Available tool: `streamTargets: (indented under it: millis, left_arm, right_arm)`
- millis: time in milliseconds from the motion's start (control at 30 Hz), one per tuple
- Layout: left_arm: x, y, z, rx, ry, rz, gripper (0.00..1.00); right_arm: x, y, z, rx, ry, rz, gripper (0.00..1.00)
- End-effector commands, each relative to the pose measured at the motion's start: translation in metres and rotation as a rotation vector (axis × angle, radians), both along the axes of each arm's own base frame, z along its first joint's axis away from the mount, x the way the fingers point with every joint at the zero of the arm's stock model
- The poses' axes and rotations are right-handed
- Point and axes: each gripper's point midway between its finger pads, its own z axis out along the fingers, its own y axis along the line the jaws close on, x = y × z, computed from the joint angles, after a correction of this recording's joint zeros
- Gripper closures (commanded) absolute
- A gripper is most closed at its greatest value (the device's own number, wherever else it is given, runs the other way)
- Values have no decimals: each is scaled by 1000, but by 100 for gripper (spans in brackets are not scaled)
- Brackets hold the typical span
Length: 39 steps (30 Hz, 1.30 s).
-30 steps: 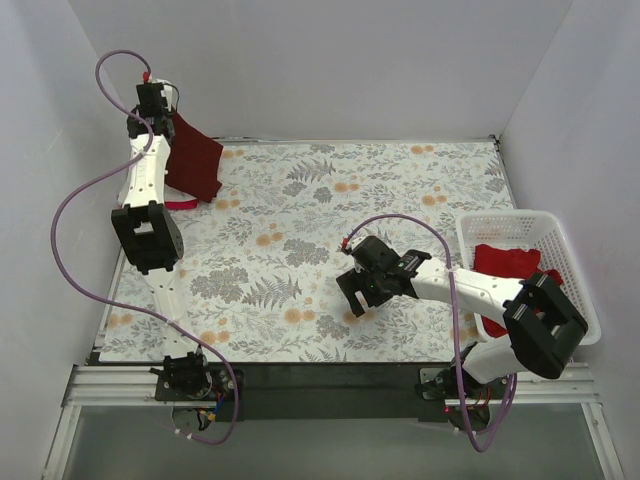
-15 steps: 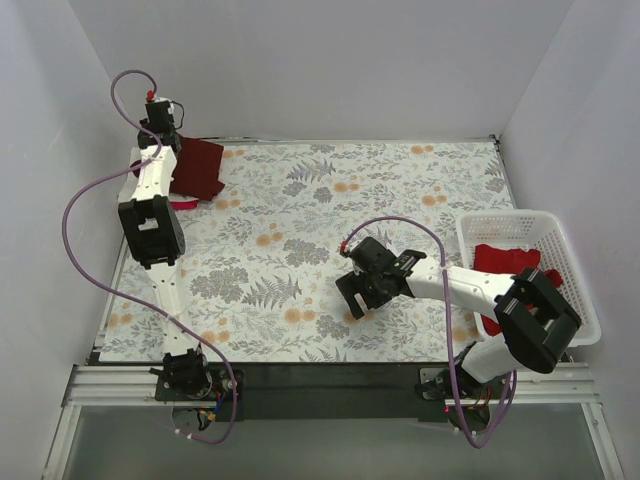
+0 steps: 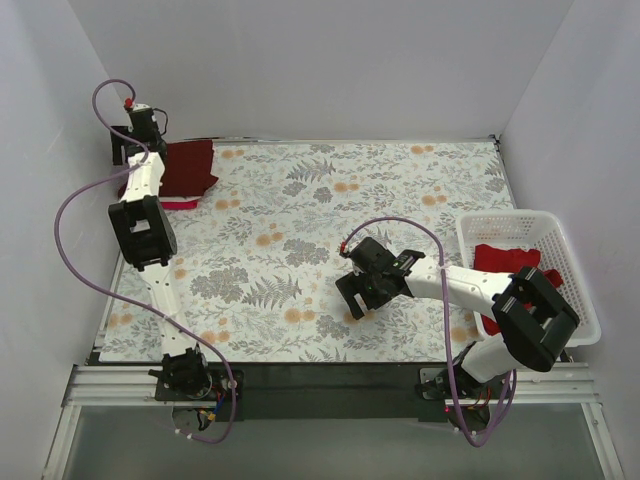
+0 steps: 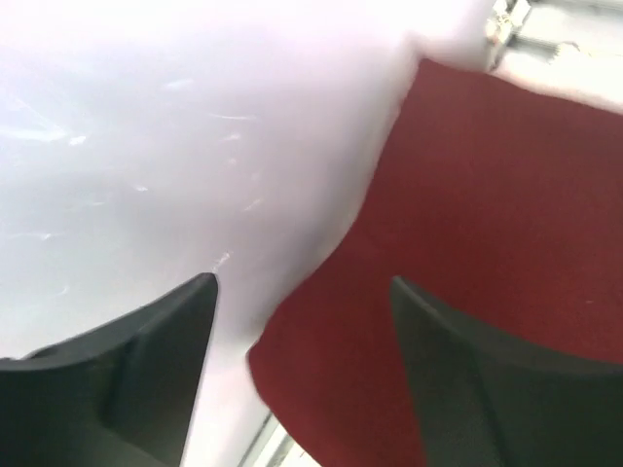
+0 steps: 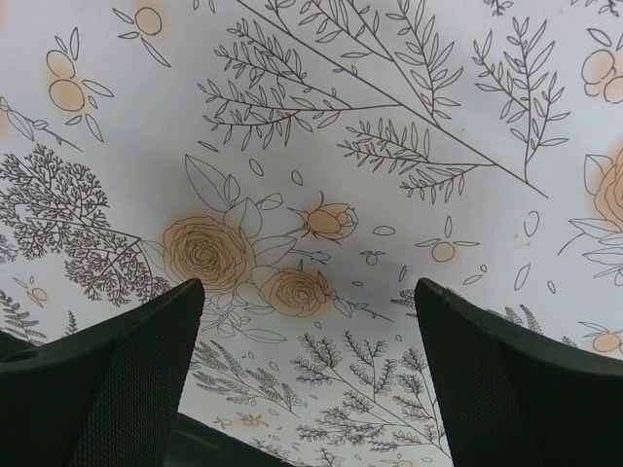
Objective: Fold and stack the t-shirts
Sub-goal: Neatly place the folded tshirt to the corner, then reset both grippers
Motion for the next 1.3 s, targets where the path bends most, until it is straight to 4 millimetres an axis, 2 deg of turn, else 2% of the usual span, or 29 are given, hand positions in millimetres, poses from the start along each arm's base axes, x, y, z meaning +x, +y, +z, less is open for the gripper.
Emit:
streamTargets:
  millis: [0,100,133,233,300,333,400,433,467,500,533,567,600,633,667,700,733,767,800,833,900,933,967,1000,1033,1067,1133,1167,1267]
  left_arm:
    - [1,8,29,16,-107,50,26]
    - [0,3,34,-17,-136,51,21]
    - [-1,-3,45,-28,-157,40,20]
    - [0,-31,64,-110,-237,-11,16]
    - [3,-54,76,-191,-309,-37,8]
    - [0,-75,92,-222,-334,-75,6]
    - [0,-107,104,-315,-385,-111,2]
    - [-3,-138,106,-357,-370,-160,2]
    - [-9,-158,127,-392,-402,-197,2]
    - [-13,-182,136,-454,-422,-237,2]
    - [-20,-225,138,-502,-403,-296,2]
    - [-37,-244,157,-536,-425,-334,2]
    - [-48,-269,159,-588,-413,-387,2]
    - [-62,-305,162,-672,-411,-439,2]
    - [-81,-323,146,-723,-364,-463,2]
    - [-105,-337,171,-779,-405,-510,2]
    - [-141,-360,176,-890,-399,-569,2]
    - [-144,-374,178,-933,-390,-600,2]
    - [-164,-381,157,-973,-333,-615,2]
    - [-194,-383,180,-993,-376,-660,2]
    - [-226,-378,171,-1017,-359,-642,2]
    - [-252,-370,187,-1013,-394,-654,2]
    - [-266,-361,193,-997,-421,-637,2]
    - [-278,-351,194,-973,-442,-611,2]
    - [-304,-338,201,-954,-485,-601,2]
    - [-313,-323,202,-919,-522,-551,2]
    - [-337,-303,198,-889,-567,-476,2]
    - [-355,-286,210,-864,-656,-444,2]
    - [-387,-261,216,-837,-792,-398,2]
  right_arm:
    - [7,10,9,32,-10,-6,6]
    - [8,9,11,36,-20,-16,6]
    - [9,9,12,37,-28,-22,6]
    - [17,9,19,45,-66,-45,5]
    - [23,9,26,54,-95,-70,5]
    - [29,5,28,44,-119,-96,4]
    - [39,0,38,52,-156,-137,4]
    - [47,-5,42,61,-169,-180,3]
    - [52,-7,48,69,-187,-202,2]
    - [59,-14,56,75,-223,-236,2]
    - [66,-21,61,79,-240,-276,2]
    - [72,-26,67,87,-258,-302,2]
    - [77,-30,77,108,-286,-328,2]
    - [86,-41,84,108,-312,-371,2]
    - [91,-48,91,116,-329,-403,2]
    - [94,-55,104,139,-361,-429,2]
    - [98,-68,121,166,-409,-472,2]
    - [100,-76,119,150,-410,-492,2]
    - [100,-84,136,180,-457,-514,2]
    - [102,-97,145,175,-493,-548,2]
    - [94,-116,170,185,-576,-572,2]
    - [91,-128,181,171,-625,-602,2]
    - [87,-134,188,175,-652,-609,2]
    - [78,-141,205,206,-708,-603,2]
    - [74,-146,211,220,-736,-606,2]
    - [63,-152,227,275,-787,-614,1]
    - [53,-158,239,317,-834,-614,2]
    - [44,-164,246,353,-870,-617,2]
    - [33,-174,248,370,-916,-622,2]
